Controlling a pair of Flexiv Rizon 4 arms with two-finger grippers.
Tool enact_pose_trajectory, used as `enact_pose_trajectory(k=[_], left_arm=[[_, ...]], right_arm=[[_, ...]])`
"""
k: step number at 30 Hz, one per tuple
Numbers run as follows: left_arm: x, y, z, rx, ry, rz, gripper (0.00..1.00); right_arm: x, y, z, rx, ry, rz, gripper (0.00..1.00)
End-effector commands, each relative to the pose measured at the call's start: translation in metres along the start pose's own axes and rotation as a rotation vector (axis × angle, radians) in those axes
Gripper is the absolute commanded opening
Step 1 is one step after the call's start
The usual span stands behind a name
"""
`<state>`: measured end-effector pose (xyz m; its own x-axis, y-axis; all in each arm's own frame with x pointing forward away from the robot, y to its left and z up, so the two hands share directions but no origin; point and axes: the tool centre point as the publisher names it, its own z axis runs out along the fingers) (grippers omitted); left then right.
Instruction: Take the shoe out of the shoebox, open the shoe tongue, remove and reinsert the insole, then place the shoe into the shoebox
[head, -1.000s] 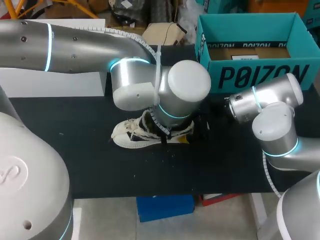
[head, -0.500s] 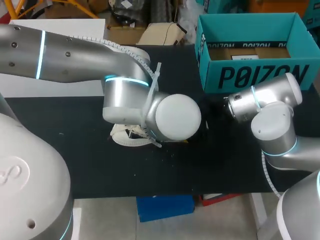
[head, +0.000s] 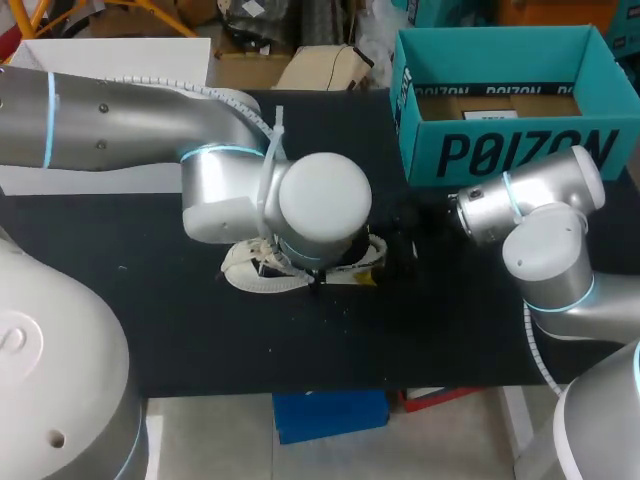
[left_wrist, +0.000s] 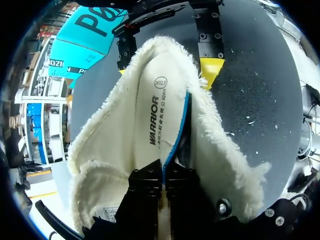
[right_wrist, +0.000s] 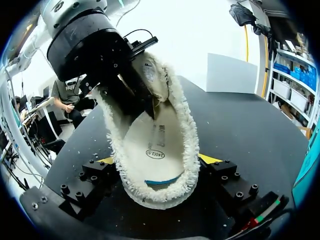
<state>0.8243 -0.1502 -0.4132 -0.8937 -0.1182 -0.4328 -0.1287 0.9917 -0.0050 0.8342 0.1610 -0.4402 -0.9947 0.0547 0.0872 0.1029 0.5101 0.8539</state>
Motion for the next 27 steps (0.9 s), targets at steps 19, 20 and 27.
enact_pose_trajectory(k=[19, 20, 27], left_arm=[[-0.006, -0.009, -0.029, 0.306, 0.29, 0.062, 0.0], [-0.006, -0.011, -0.029, 0.31, 0.294, 0.072, 0.0], [-0.005, -0.027, -0.02, 0.298, 0.266, 0.097, 0.0]], right_arm=[[0.0, -0.003, -0.001, 0.0, -0.001, 0.001, 0.0], [0.0, -0.003, -0.001, 0.0, -0.001, 0.001, 0.0], [0.0, -0.003, -0.001, 0.0, -0.001, 0.001, 0.0]])
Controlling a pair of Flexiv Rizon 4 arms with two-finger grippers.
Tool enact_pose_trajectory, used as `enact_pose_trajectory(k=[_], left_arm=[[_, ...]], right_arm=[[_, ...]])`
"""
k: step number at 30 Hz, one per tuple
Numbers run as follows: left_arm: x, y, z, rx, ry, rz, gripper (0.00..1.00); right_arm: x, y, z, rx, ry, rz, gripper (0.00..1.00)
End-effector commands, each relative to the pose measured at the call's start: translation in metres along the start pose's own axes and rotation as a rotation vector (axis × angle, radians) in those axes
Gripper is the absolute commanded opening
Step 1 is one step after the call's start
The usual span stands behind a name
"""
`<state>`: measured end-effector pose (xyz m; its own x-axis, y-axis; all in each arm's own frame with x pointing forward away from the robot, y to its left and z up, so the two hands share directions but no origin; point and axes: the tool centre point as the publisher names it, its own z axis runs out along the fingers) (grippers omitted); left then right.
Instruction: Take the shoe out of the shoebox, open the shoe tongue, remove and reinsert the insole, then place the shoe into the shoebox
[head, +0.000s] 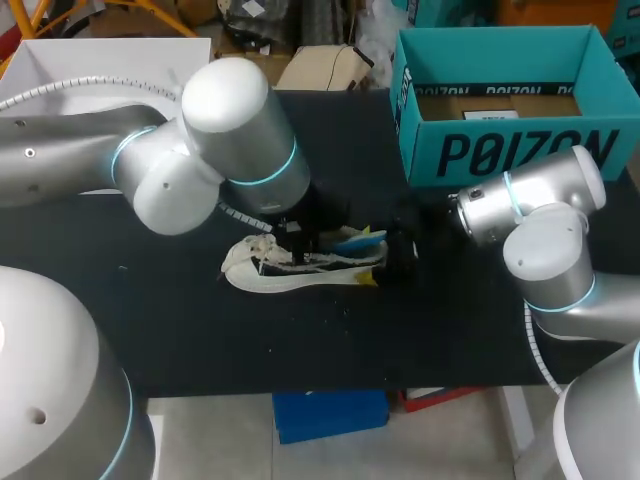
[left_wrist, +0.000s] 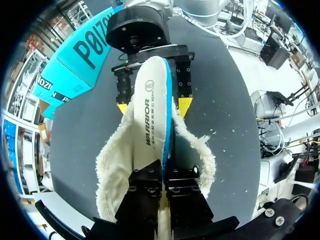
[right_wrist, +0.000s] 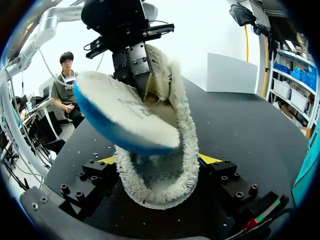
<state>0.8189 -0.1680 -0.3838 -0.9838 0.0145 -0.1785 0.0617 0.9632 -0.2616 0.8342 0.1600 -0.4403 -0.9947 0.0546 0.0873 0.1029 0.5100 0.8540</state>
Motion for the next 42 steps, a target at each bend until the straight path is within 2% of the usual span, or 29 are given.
enact_pose_trajectory(k=[1, 5, 7, 9, 14, 20, 28, 33, 35, 39, 42], left_arm=[[-0.004, -0.007, 0.012, 0.001, -0.032, 0.0, 0.02], [-0.001, -0.012, 0.011, 0.055, -0.123, 0.039, 0.29], [0.0, -0.014, 0.013, 0.062, -0.136, 0.062, 0.35], [0.002, -0.017, 0.015, 0.068, -0.156, 0.07, 0.35], [0.001, -0.021, 0.016, 0.103, -0.197, 0.074, 0.33], [-0.009, -0.031, 0.017, 0.109, -0.231, 0.087, 0.29], [-0.022, -0.056, 0.017, 0.141, -0.256, 0.125, 0.26], [-0.025, -0.064, 0.017, 0.161, -0.248, 0.135, 0.11], [-0.026, -0.066, 0.018, 0.161, -0.247, 0.136, 0.0], [-0.022, -0.07, 0.013, 0.168, -0.239, 0.138, 0.0], [-0.012, -0.075, 0.0, 0.199, -0.229, 0.162, 0.0]], right_arm=[[0.0, -0.002, 0.0, 0.0, -0.001, 0.001, 0.0], [0.0, -0.002, 0.0, 0.0, -0.001, 0.001, 0.0], [0.0, -0.002, 0.0, 0.0, -0.001, 0.001, 0.0], [0.0, -0.002, 0.0, 0.0, -0.001, 0.001, 0.0], [0.0, -0.002, 0.0, 0.0, -0.001, 0.001, 0.0], [0.0, -0.002, 0.0, 0.0, -0.001, 0.001, 0.0], [0.0, -0.002, 0.0, 0.0, -0.001, 0.001, 0.0], [0.0, -0.002, 0.0, 0.0, -0.001, 0.001, 0.0], [0.0, -0.002, 0.0, 0.0, -0.001, 0.001, 0.0], [0.0, -0.002, 0.0, 0.0, -0.001, 0.001, 0.0], [0.0, -0.002, 0.0, 0.0, -0.001, 0.001, 0.0]])
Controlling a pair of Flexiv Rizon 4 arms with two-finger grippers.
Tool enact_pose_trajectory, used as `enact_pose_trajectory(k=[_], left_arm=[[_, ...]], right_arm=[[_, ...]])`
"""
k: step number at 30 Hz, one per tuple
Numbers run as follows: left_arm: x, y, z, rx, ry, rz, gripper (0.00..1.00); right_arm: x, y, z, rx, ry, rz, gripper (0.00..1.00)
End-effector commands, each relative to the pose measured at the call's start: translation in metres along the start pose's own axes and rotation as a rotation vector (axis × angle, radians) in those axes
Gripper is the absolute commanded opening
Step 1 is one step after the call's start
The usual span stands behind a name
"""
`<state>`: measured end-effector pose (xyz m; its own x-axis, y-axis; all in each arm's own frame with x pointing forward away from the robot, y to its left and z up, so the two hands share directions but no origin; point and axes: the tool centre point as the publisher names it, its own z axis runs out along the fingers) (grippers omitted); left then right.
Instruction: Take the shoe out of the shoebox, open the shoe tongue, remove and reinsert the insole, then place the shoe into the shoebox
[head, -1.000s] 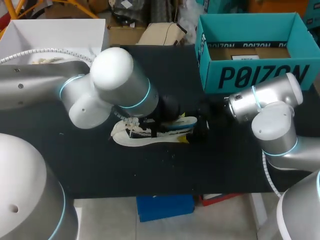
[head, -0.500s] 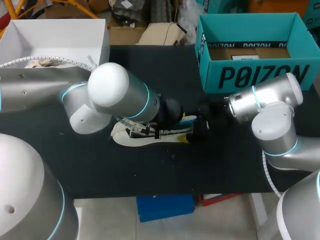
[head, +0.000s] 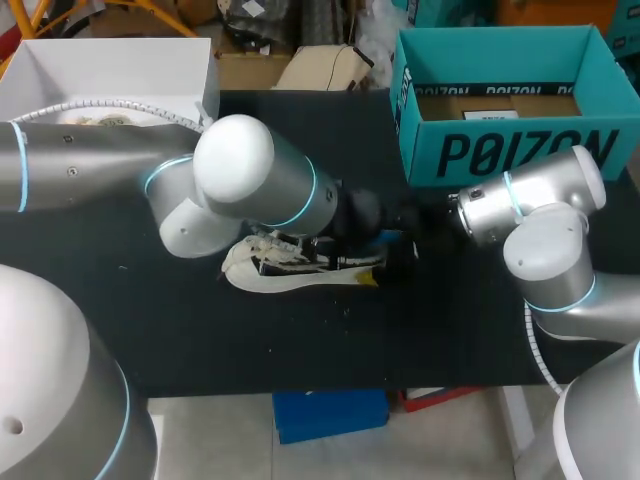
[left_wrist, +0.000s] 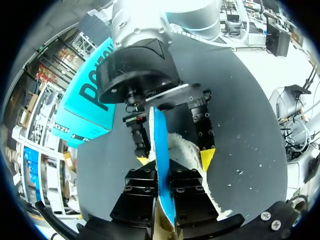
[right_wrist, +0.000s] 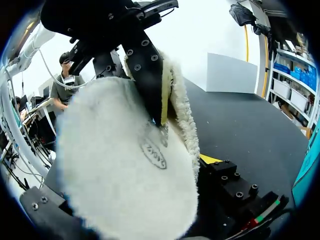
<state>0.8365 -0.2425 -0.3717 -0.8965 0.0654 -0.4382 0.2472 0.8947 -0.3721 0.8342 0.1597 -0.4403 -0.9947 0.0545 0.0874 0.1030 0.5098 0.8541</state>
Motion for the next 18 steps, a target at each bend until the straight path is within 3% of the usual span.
enact_pose_trajectory(k=[1, 6, 14, 18], left_arm=[[0.007, -0.008, -0.019, 0.036, 0.008, 0.02, 0.0], [0.008, -0.032, -0.043, 0.156, 0.014, 0.018, 0.0], [-0.017, -0.096, -0.086, 0.502, 0.012, -0.022, 0.0], [-0.035, -0.123, -0.104, 0.731, 0.047, -0.074, 0.0]], right_arm=[[0.0, -0.002, 0.0, 0.0, -0.001, 0.001, 0.0], [0.0, -0.002, 0.0, 0.0, -0.001, 0.001, 0.0], [0.0, -0.002, 0.0, 0.0, -0.001, 0.001, 0.0], [0.0, -0.002, 0.0, 0.0, -0.001, 0.001, 0.0]])
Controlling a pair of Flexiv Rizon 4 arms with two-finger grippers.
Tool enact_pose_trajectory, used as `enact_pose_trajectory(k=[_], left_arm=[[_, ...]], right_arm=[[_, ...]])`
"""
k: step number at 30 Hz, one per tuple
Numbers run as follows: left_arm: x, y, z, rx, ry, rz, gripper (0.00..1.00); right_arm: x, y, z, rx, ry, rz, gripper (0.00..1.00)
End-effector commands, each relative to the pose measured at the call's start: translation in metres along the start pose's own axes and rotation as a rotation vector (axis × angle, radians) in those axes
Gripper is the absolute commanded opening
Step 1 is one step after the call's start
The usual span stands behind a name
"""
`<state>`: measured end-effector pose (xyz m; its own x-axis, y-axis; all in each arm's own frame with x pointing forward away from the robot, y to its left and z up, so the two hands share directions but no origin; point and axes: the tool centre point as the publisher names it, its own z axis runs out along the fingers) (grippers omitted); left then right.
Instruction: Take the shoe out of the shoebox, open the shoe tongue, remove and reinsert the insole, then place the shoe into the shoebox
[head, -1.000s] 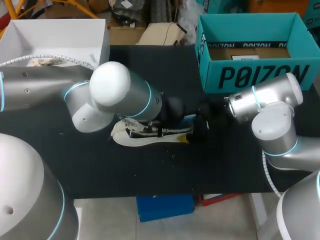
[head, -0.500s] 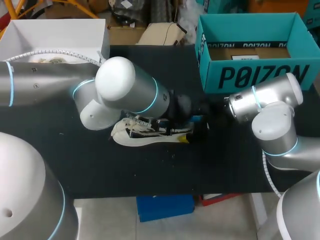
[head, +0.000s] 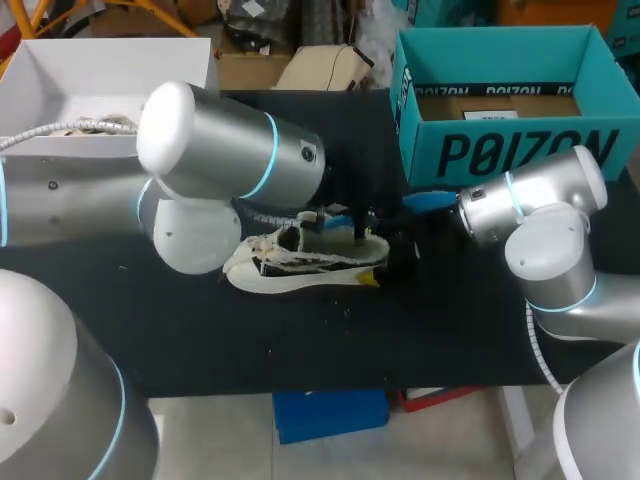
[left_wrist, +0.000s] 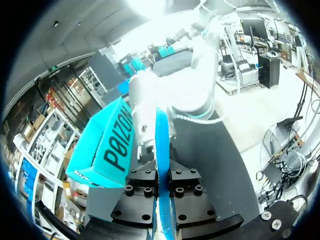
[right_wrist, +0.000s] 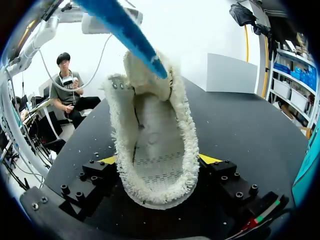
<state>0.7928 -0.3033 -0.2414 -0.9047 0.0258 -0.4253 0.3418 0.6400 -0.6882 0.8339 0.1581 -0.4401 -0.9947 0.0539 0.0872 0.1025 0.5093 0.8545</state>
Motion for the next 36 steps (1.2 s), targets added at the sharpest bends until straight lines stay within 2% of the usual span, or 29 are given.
enact_pose_trajectory(k=[1, 6, 22, 25, 26, 32, 36], left_arm=[[-0.017, -0.021, -0.005, 0.356, 0.056, -0.045, 0.0], [-0.037, -0.061, -0.017, 0.542, 0.103, -0.038, 0.0], [-0.037, -0.061, -0.017, 0.542, 0.103, -0.038, 0.0], [-0.027, -0.062, -0.038, 0.594, 0.091, -0.148, 0.0], [-0.026, -0.066, -0.045, 0.626, 0.085, -0.183, 0.0], [-0.026, -0.087, -0.076, 0.689, 0.092, -0.297, 0.0], [-0.022, -0.094, -0.083, 0.676, 0.138, -0.355, 0.0]], right_arm=[[0.0, -0.001, 0.002, 0.001, -0.002, 0.001, 0.0], [0.0, -0.001, 0.002, 0.001, -0.002, 0.001, 0.0], [0.0, -0.001, 0.002, 0.001, -0.002, 0.001, 0.0], [0.0, -0.001, 0.002, 0.001, -0.002, 0.001, 0.0], [0.0, -0.001, 0.002, 0.001, -0.002, 0.001, 0.0], [0.0, -0.001, 0.002, 0.001, -0.002, 0.001, 0.0], [0.0, -0.001, 0.002, 0.001, -0.002, 0.001, 0.0]])
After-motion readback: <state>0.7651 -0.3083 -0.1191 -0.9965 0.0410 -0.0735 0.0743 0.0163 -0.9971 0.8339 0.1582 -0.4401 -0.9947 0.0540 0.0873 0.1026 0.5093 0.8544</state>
